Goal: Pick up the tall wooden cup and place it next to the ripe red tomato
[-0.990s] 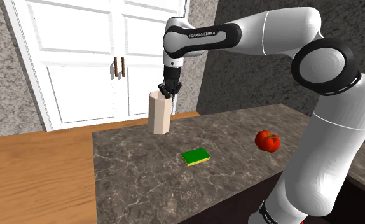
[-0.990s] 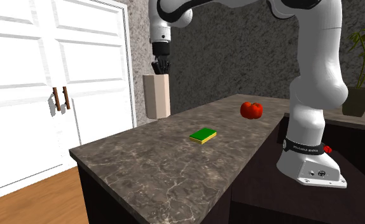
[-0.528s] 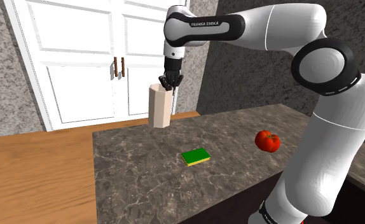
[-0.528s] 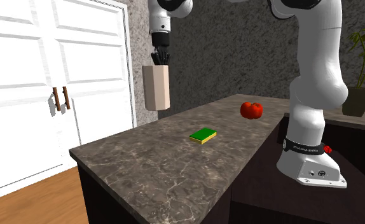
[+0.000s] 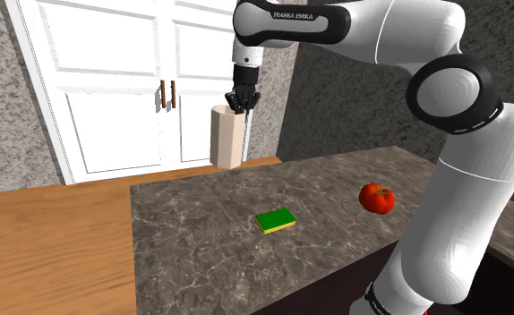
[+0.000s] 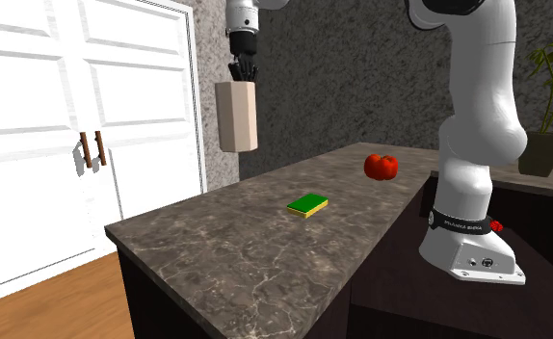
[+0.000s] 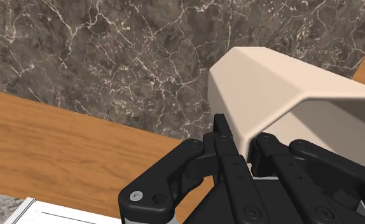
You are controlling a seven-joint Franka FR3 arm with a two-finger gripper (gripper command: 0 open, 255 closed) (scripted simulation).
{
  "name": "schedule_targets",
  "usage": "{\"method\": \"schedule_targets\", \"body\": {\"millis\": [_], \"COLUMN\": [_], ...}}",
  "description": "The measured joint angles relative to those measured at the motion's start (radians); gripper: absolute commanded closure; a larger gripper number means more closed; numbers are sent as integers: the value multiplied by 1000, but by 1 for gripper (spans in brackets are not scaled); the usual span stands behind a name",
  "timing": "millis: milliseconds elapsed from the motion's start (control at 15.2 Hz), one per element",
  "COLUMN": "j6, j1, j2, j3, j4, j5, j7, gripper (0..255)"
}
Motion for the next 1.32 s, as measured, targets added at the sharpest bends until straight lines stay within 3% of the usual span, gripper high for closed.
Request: {"method": "schedule_targets", "body": {"millis": [660,1320], "j6": [-148,-77], "j1": [3,-97], "j2": [42,-138], "j3": [2,-83], "j4": [190,-61], "j5": [0,-5], "j7": [5,-179], "gripper": [255,255]}}
